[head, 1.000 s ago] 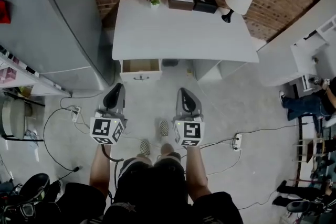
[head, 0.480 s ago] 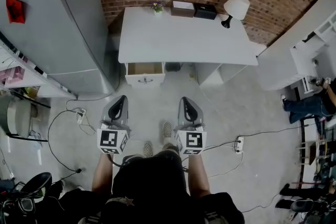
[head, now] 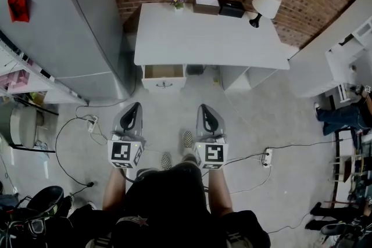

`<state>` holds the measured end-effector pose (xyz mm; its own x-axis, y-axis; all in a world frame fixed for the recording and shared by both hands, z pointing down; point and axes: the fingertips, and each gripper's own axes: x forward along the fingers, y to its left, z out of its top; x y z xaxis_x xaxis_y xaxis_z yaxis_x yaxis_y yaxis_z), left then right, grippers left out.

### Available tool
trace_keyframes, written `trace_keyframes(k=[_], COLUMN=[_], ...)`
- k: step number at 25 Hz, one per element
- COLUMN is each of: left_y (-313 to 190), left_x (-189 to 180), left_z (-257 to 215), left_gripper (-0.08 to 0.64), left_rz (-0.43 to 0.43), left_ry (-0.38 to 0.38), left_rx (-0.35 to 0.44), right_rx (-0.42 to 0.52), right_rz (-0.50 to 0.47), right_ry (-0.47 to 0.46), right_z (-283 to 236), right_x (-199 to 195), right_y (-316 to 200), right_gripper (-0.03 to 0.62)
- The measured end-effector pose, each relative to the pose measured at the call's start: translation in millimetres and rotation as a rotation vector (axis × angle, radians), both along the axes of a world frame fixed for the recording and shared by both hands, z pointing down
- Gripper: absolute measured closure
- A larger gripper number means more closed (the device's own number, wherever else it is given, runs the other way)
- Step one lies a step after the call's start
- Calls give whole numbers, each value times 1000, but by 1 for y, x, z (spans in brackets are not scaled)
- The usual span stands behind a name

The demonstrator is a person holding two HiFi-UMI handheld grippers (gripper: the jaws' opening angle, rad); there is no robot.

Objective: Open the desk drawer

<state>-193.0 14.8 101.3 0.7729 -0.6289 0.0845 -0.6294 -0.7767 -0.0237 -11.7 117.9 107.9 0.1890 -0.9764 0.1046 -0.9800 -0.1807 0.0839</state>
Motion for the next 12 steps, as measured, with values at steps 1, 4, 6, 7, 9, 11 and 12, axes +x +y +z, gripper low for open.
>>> trace_keyframes(k=[1,4,6,7,9,11,12], left_y=[-1,-2,-1,-1,-1,-1,-2], left_x=[0,0,0,0,0,-1,-1], left_z=[1,2,1,1,1,1,1], left_gripper=[549,549,549,549,549,549,549], left_rz=[-2,-3,-2,-1,0,0,0], left_ry=[0,0,1,0,2,5,7], left_rx=[-2,-2,1,2,2,1,0], right_rx=[1,-7,-8,-4,2,4,3], right_rz=[-4,-17,-18,-17,-18,-21,-24], right_ry=[0,-6,-6,-5,-1,5,7], right_z=[0,0,-1,-1,-2,-3,-3], right_x=[0,-1,-2,-2,-2,-3,-4], right_y=[0,-2,-2,-2,-2,-2,-3], right_gripper=[589,589,589,589,589,589,589])
